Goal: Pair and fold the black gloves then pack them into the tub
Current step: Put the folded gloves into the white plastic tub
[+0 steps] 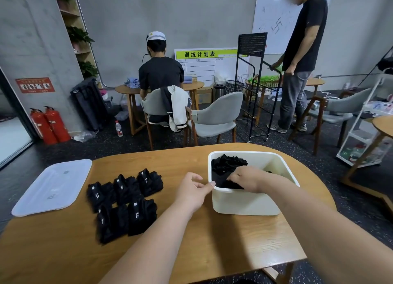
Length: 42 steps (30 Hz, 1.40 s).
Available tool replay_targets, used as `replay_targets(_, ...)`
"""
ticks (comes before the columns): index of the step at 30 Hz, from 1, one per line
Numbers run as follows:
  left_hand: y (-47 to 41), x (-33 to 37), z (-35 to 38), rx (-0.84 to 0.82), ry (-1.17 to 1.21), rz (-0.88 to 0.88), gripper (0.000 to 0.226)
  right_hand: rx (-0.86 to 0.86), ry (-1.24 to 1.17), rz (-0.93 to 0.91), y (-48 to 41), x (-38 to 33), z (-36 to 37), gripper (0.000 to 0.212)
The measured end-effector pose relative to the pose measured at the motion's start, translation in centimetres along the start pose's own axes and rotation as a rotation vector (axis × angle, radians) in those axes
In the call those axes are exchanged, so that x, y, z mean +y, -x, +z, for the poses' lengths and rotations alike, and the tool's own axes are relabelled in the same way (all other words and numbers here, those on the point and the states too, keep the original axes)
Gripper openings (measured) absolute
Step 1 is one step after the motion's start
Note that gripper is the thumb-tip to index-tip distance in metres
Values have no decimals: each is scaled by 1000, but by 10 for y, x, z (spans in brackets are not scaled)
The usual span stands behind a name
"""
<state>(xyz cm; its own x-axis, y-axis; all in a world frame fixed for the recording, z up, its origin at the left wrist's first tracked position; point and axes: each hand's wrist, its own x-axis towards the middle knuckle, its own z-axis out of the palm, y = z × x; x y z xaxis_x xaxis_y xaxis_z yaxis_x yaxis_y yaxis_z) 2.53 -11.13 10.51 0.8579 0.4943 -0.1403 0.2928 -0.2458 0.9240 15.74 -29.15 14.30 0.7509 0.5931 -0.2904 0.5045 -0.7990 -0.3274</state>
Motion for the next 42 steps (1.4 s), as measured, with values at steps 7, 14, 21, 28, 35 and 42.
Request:
replay_targets(7,1,-4,-25,-7,-21,44,34,116,-233,-26,15,-10,-23,40)
replay_targets(14,14,-29,-65,44,-268,156,27,214,-209,-156,18,-57,-21,33)
replay_targets(21,24,-73,-114,142,-613,281,28,160,-81,-287,-1,-118,7,36)
replay_targets(28,48,-132,-153,346,-841,299,33,101,-23,-377,-12,-167,67,36)
replay_targets(35,62,-187,-166,318,-1011,306,50,-42,-15,-359,-27,-186,146,53)
replay_targets(42,61,-206,-155,222,-1104,334,58,-28,81,-397,-33,-198,191,60)
